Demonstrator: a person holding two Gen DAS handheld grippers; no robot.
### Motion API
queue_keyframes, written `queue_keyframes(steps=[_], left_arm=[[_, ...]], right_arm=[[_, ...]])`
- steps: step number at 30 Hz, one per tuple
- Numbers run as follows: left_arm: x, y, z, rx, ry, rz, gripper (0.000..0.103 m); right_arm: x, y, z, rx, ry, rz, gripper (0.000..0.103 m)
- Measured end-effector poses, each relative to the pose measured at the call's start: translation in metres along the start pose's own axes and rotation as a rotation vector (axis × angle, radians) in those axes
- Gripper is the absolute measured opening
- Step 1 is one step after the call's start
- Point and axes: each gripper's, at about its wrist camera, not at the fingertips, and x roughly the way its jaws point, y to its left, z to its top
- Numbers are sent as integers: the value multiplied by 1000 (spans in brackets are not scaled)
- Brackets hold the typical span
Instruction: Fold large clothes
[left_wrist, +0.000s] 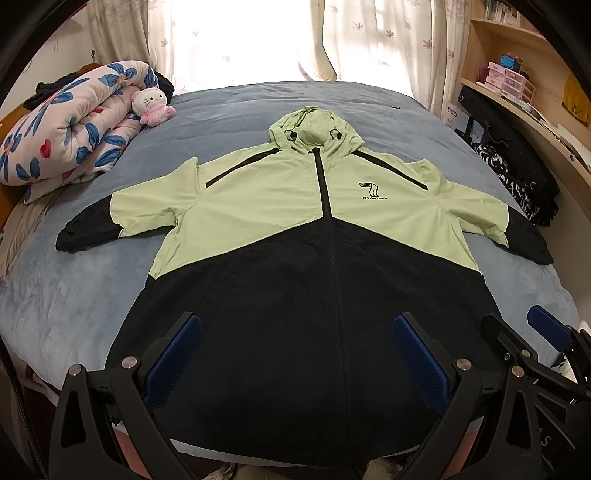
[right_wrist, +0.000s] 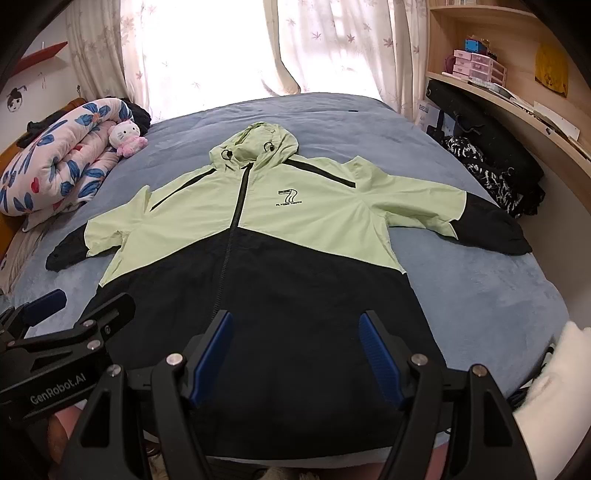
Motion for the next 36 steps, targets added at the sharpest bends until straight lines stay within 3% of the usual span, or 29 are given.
queue_keyframes(steps=[26, 36], left_arm=[[6, -5, 8, 29, 45, 5, 102], [11, -21, 31, 52, 35, 26, 102]], right_arm=[[-1, 2, 7, -8, -8, -20, 71], [-4, -4, 29, -67, -51, -45, 71]])
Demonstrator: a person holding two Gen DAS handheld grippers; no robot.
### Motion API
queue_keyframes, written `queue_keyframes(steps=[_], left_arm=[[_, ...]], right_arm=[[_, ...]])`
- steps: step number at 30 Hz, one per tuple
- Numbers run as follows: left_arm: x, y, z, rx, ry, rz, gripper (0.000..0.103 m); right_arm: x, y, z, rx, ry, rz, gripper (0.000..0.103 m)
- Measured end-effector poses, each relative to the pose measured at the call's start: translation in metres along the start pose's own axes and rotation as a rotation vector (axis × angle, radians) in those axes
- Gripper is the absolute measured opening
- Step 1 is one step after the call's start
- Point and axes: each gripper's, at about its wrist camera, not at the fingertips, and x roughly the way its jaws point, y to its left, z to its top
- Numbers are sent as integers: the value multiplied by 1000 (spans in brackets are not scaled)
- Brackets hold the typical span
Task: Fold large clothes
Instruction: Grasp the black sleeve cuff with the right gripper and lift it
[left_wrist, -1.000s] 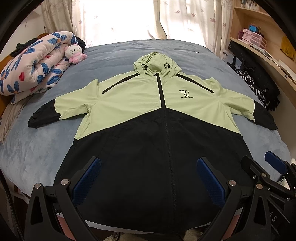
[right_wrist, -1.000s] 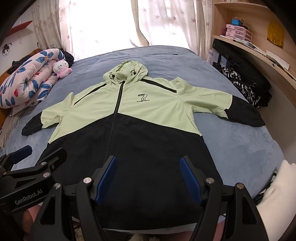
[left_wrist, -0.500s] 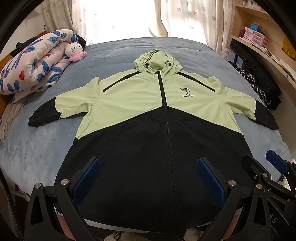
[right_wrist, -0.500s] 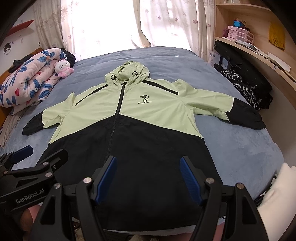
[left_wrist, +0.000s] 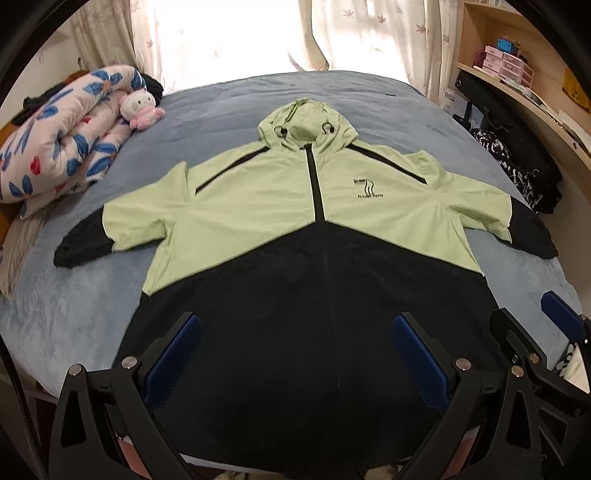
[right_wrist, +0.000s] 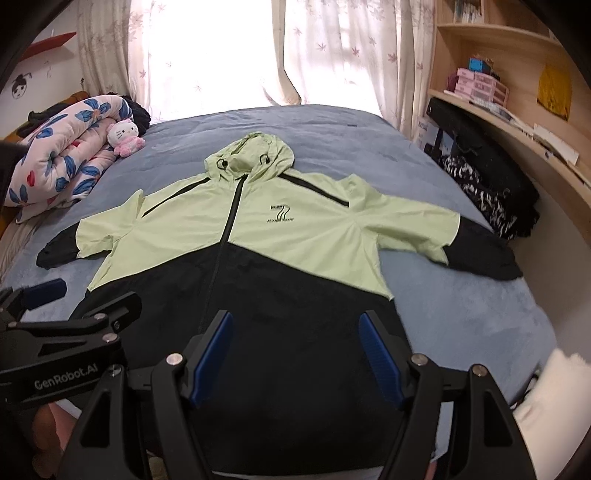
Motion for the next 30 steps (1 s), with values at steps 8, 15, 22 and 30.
queue_keyframes(steps=[8, 15, 22, 30], left_arm=[[-19, -27, 40, 43, -116, -44, 101], [-50, -55, 82, 66, -277, -112, 101], [-69, -83, 138, 66, -329, -322, 101], [-43, -148, 182, 128, -321, -317, 102]], right_arm=[[-18, -23, 45, -24, -53, -27, 71], [-36, -62, 78, 87, -127, -53, 71], [-25, -113, 121, 216, -127, -43, 71], [14, -188, 158, 231, -94, -126, 71]])
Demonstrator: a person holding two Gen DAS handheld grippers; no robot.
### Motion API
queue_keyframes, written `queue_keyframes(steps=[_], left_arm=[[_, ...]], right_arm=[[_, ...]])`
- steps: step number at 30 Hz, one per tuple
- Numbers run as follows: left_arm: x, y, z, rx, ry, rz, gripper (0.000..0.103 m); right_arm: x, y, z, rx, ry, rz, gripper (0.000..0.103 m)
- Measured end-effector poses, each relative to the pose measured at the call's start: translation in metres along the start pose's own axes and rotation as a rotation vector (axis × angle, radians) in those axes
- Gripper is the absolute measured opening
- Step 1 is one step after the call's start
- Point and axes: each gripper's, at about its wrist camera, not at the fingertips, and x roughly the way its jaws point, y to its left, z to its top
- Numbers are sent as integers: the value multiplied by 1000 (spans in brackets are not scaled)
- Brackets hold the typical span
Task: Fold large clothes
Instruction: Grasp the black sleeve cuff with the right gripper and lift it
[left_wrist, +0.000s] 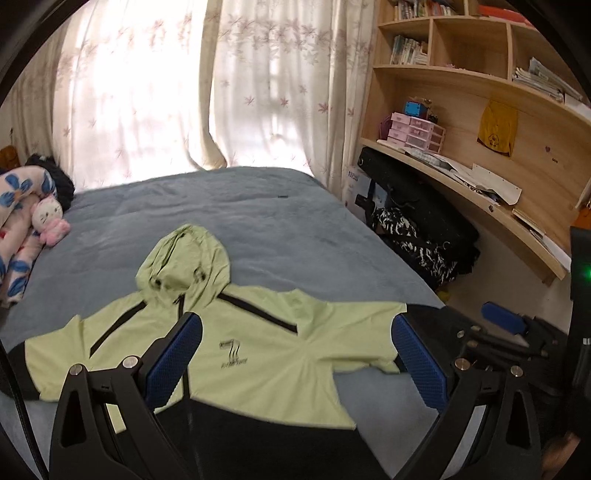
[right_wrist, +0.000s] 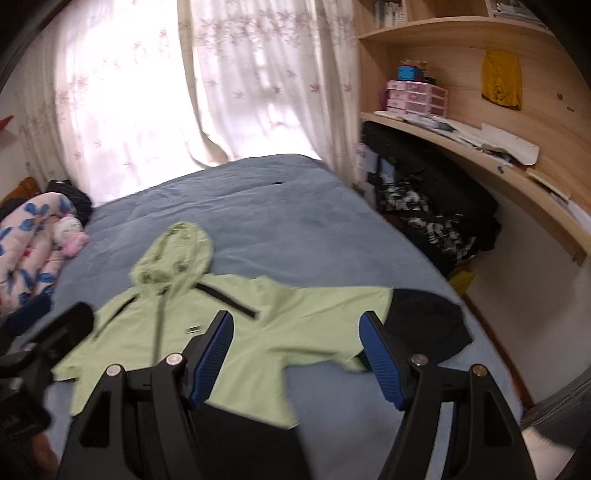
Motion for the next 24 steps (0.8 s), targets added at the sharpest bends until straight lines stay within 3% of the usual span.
queue_keyframes(steps=[2, 6, 13, 19, 24], left_arm=[[22, -11, 1, 26, -2, 37, 102], [85, -28, -6, 65, 42, 92, 102], [191, -44, -45, 30, 139, 121, 102], [255, -61, -81, 22, 245, 135, 102], [286, -75, -100, 43, 281, 153, 102]], right_arm=[[24, -32, 6, 29, 29, -5, 71], [80, -90, 5, 90, 127, 76, 71], [180, -206, -38, 287, 341, 13, 71], [221, -292, -75, 476, 456, -61, 71], [238, -320, -100, 595, 506, -68, 71]])
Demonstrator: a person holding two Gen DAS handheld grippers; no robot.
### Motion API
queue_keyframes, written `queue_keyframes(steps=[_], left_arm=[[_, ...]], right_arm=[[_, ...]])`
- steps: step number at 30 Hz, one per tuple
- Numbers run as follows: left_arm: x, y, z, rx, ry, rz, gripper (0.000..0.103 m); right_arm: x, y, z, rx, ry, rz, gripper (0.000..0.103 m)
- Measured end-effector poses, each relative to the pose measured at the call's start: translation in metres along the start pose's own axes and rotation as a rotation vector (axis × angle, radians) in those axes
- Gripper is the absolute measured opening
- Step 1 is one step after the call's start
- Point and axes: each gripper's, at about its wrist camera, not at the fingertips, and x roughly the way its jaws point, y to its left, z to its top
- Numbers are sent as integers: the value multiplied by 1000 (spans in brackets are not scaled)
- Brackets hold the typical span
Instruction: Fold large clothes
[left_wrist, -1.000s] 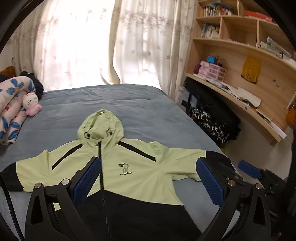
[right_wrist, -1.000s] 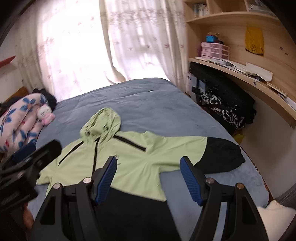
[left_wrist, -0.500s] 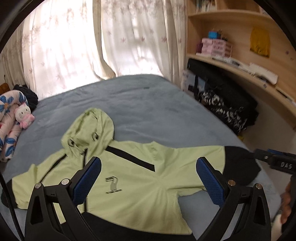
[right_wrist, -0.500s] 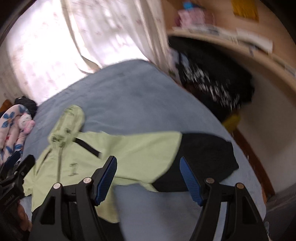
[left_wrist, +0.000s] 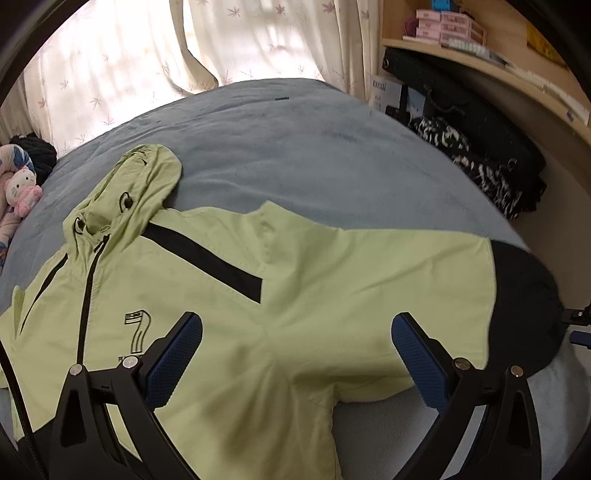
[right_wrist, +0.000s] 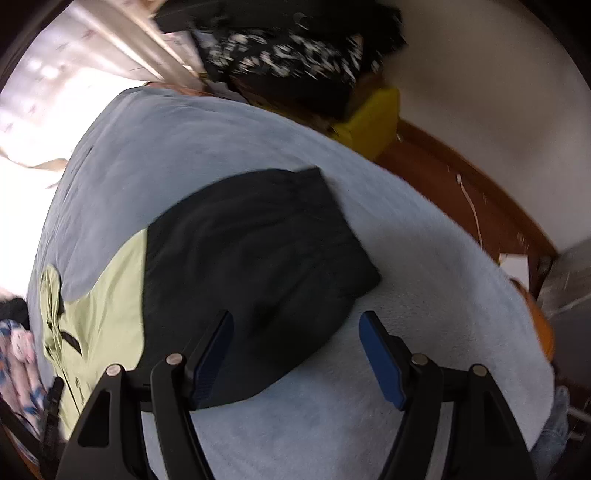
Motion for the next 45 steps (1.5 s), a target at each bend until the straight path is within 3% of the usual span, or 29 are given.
queue_keyframes(steps=[5, 7, 9, 10, 11, 12, 16, 20, 26, 31, 34, 38, 42, 45], left_arm=[[21, -9, 0, 18, 42, 43, 102], [26, -7, 1, 1, 62, 44, 102], [29, -2, 0, -22, 81, 30, 102], [29, 0, -1, -28, 88, 25, 102], [29, 4, -2, -32, 95, 21, 102], [28, 7, -2, -32, 99, 19, 102], [13, 37, -3, -45, 118, -6, 102], [-9, 87, -6, -84, 118, -32, 102], [-43, 184, -21, -189, 101, -44, 102], [-51, 250, -48, -275, 131, -81, 102], [-47, 274, -66, -292, 170, -112, 102], [-37, 282, -82, -318, 217, -199, 102], [-24, 271, -89, -332, 254, -341, 97], [-14, 250, -88, -339, 279, -462, 97]], right_arm=[[21, -5, 0, 42, 15, -3, 71], [24, 0, 2, 27, -8, -13, 65], [25, 11, -1, -29, -38, -52, 35], [24, 15, -3, -52, -51, -55, 29], [22, 20, -4, -72, -57, -31, 11], [20, 18, 0, -82, -72, -23, 7], [-14, 57, -11, -194, -202, -29, 7], [-65, 136, -44, -386, -287, 130, 7], [-107, 272, -133, -713, -287, 309, 7], [-76, 340, -214, -891, -210, 299, 10], [-33, 360, -246, -893, -81, 269, 22], [4, 354, -267, -758, 52, 318, 23], [13, 323, -274, -552, 84, 412, 23], [12, 296, -281, -442, 58, 407, 23]])
